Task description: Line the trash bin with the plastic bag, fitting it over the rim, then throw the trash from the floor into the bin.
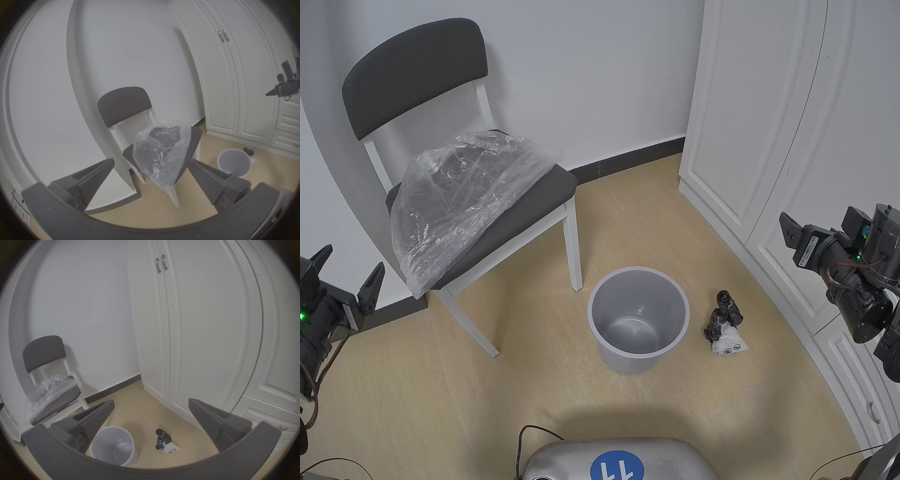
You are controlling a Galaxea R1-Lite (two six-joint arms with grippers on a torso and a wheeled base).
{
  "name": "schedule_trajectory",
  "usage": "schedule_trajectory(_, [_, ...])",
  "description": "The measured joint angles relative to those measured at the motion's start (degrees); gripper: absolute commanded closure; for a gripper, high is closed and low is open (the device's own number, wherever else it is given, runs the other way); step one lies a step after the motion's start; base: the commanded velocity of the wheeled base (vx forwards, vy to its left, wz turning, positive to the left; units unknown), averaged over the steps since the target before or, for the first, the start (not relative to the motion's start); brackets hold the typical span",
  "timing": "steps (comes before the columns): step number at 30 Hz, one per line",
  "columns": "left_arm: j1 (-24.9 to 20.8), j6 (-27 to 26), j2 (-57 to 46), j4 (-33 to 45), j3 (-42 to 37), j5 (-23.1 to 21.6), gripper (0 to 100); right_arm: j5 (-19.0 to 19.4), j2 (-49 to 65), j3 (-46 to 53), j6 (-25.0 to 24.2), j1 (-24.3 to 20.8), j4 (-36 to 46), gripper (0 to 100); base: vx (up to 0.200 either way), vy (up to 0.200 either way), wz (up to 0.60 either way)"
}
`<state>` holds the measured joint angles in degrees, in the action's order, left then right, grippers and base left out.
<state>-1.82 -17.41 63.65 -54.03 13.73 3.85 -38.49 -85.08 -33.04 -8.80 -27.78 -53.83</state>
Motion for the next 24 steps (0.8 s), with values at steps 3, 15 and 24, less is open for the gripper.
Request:
schedule_trajectory(3, [-1.1, -1.3, 5.9, -6.5, 0.9, 3.0, 0, 0.0, -2.1, -1.2, 0.8, -0.4, -1.3, 0, 0.0, 0.0, 0.0])
schedule_trajectory(15, [-7.0, -2.7, 24.7, -33.6, -3.3, 10.1, 0, 0.2, -9.3, -2.4, 1.8, -1.1, -8.0, 0, 0.0, 0.0, 0.0])
schedule_trajectory(24, [-6.7, -5.6, 26.3, -33.1, -9.6, 11.5, 0, 0.2, -10.5, -2.4, 4.0, -1.2, -8.9, 0, 0.0, 0.0, 0.0])
